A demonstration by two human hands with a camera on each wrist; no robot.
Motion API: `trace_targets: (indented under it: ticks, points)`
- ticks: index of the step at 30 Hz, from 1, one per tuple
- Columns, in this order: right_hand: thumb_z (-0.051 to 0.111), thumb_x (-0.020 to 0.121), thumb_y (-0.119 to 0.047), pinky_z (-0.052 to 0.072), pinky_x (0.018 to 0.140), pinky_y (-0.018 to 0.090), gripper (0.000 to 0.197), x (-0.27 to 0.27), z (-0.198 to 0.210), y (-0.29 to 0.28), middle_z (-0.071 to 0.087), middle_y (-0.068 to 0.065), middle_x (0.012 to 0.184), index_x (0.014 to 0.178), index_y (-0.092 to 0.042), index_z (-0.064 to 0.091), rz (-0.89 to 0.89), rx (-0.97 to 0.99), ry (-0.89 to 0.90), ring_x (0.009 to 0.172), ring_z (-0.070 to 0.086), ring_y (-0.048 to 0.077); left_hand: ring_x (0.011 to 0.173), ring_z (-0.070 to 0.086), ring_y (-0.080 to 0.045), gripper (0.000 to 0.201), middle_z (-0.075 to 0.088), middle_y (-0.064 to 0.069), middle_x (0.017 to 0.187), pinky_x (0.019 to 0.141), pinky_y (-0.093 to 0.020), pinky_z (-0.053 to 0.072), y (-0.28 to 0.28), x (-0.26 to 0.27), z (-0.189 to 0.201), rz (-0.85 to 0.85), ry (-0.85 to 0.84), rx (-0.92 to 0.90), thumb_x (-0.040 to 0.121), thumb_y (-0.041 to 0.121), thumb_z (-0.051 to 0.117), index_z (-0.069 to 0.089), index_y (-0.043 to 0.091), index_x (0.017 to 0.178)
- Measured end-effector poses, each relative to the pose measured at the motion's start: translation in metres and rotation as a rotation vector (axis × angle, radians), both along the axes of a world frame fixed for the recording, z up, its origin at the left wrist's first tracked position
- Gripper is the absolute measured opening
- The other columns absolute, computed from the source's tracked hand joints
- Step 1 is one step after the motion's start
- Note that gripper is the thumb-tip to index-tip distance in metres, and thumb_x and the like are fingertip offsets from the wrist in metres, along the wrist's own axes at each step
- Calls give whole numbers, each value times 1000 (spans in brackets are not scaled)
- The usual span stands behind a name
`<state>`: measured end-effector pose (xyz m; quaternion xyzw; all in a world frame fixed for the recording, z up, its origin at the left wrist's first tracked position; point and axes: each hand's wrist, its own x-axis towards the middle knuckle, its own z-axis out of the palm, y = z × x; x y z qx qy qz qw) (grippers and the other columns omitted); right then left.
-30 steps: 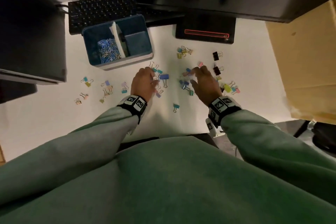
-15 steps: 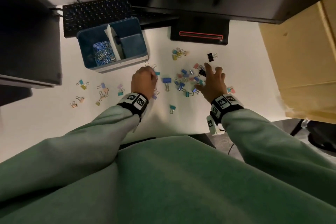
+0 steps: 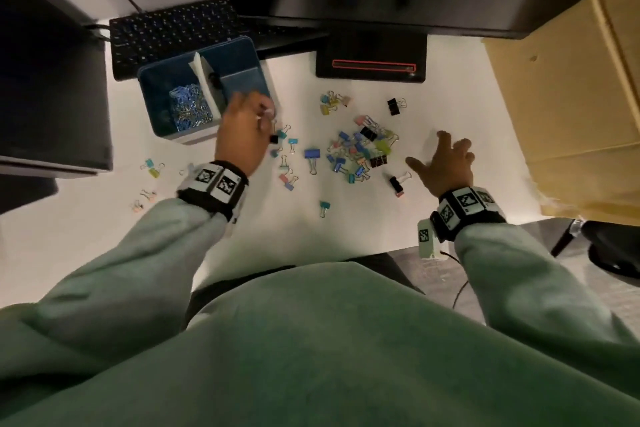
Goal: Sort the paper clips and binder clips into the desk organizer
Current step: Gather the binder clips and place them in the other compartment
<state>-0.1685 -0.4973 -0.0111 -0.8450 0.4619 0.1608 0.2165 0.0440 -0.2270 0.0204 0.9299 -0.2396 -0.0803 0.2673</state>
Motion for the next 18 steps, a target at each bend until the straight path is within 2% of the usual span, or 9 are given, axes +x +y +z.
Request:
trace_targets:
  ticks: [3, 6, 9, 11, 15, 16, 18]
  points:
    - [73, 77, -51, 43, 93, 54, 88, -12, -5, 6, 28, 22, 136, 143, -18, 25, -14, 96, 69, 119, 39, 46, 98, 54, -23, 33, 50, -9, 117, 88, -37, 50, -44, -55, -32, -377, 115, 64, 89, 14, 57, 60, 20, 121]
    - [79, 70, -51, 46, 92, 53, 93, -10, -12, 22, 30, 20, 133, 141, -20, 28, 43, 102, 4, 114, 42, 45, 106, 49, -31, 44, 47, -12, 129, 89, -43, 49, -70, -86, -53, -579, 49, 182, 81, 13, 65, 60, 21, 124]
    - [81, 72, -43, 48, 92, 52, 88, 1, -14, 40, 31, 19, 132, 140, -21, 31, 106, 118, -96, 113, 43, 42, 112, 46, -34, 44, 42, -13, 138, 91, -46, 46, -68, -92, -64, -653, -10, 282, 82, 17, 63, 59, 26, 125]
    - [78, 76, -36, 50, 93, 50, 79, 8, -15, 48, 32, 16, 129, 139, -22, 33, 168, 151, -145, 113, 44, 40, 113, 47, -31, 42, 43, -10, 138, 91, -44, 45, -57, -89, -70, -692, -48, 276, 82, 21, 62, 60, 29, 123]
    - [61, 90, -38, 52, 83, 43, 48, 23, -14, 41, 44, 12, 123, 131, -19, 45, 162, 122, -204, 106, 54, 33, 106, 52, -31, 22, 54, -9, 128, 87, -46, 46, -46, -76, -69, -613, -58, 198, 82, 22, 59, 70, 21, 101]
    - [59, 92, -37, 52, 81, 42, 43, 29, -14, 36, 47, 11, 122, 129, -18, 47, 149, 89, -232, 104, 56, 31, 102, 54, -31, 23, 56, -11, 123, 84, -45, 48, -51, -71, -68, -582, -65, 164, 81, 22, 54, 70, 18, 99]
    - [57, 93, -33, 53, 80, 39, 38, 45, -12, 29, 48, 11, 122, 128, -20, 49, 166, 65, -292, 102, 59, 29, 96, 56, -33, 31, 58, -14, 118, 80, -43, 49, -68, -63, -65, -537, -85, 142, 80, 20, 52, 67, 17, 108]
